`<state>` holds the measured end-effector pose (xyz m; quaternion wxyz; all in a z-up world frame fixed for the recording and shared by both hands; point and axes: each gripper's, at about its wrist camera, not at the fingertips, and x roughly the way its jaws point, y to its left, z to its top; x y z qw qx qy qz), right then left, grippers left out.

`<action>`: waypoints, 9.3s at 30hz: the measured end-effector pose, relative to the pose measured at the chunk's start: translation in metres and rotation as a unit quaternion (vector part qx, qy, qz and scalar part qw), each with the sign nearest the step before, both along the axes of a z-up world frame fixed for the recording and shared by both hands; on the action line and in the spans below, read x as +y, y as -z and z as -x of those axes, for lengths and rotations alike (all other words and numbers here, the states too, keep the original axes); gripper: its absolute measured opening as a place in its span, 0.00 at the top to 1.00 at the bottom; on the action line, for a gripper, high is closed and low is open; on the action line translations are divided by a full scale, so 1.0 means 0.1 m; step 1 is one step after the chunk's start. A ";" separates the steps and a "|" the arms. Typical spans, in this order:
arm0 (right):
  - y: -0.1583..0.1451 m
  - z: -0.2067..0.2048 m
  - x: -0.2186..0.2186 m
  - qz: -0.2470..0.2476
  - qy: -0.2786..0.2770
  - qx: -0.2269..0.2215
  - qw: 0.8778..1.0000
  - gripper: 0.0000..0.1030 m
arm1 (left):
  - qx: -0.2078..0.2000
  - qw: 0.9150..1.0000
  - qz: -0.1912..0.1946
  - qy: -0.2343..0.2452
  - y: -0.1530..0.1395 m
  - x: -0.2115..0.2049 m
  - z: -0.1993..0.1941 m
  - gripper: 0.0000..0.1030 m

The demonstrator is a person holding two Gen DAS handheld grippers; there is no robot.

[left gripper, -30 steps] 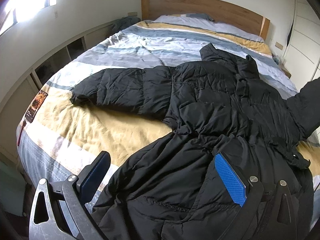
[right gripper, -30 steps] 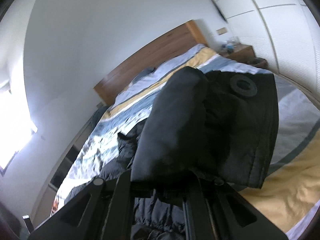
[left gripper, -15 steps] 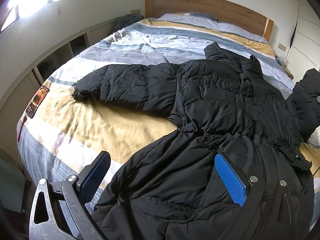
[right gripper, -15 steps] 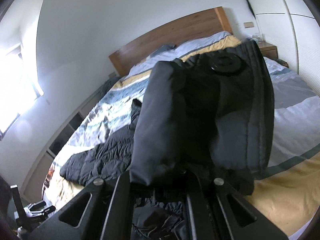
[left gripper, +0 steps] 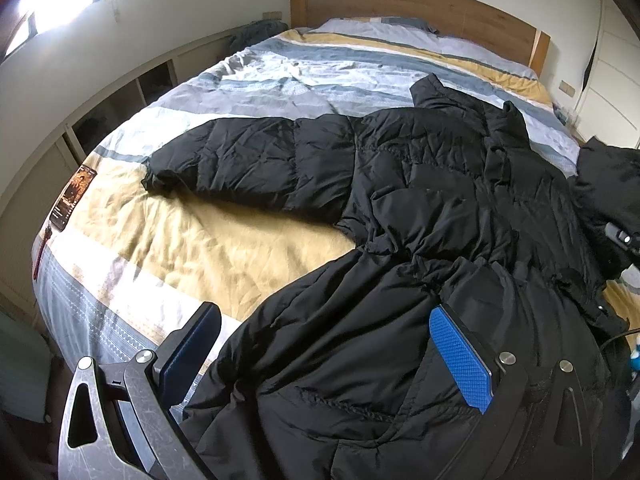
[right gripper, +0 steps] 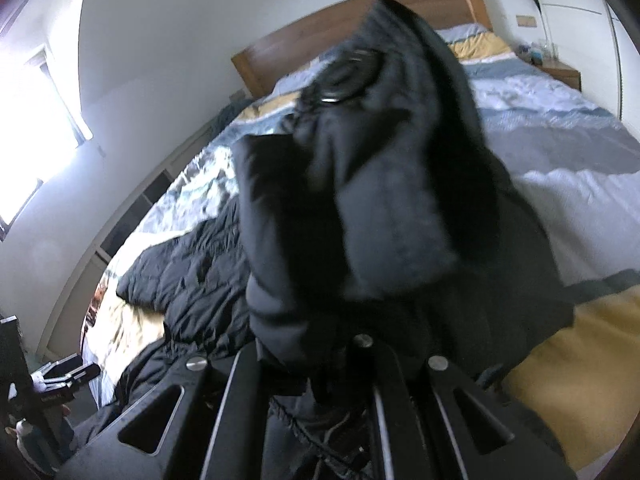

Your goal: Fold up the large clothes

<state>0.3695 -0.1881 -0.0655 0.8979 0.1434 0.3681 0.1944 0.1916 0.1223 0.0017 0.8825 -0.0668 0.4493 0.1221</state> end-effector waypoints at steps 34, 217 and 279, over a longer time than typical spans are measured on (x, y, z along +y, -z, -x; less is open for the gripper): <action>0.10 0.75 0.59 0.102 -0.081 0.040 0.991 0.47 | -0.052 0.997 -0.010 0.053 -0.65 -0.42 0.44 0.01; 0.04 1.05 0.44 0.203 0.090 0.068 0.973 0.45 | -0.136 0.893 0.397 -0.164 0.66 3.19 -1.25 0.91; 0.33 1.36 -0.62 0.126 0.177 0.079 0.973 0.45 | -0.033 0.947 0.194 0.254 0.47 -0.83 -1.59 0.75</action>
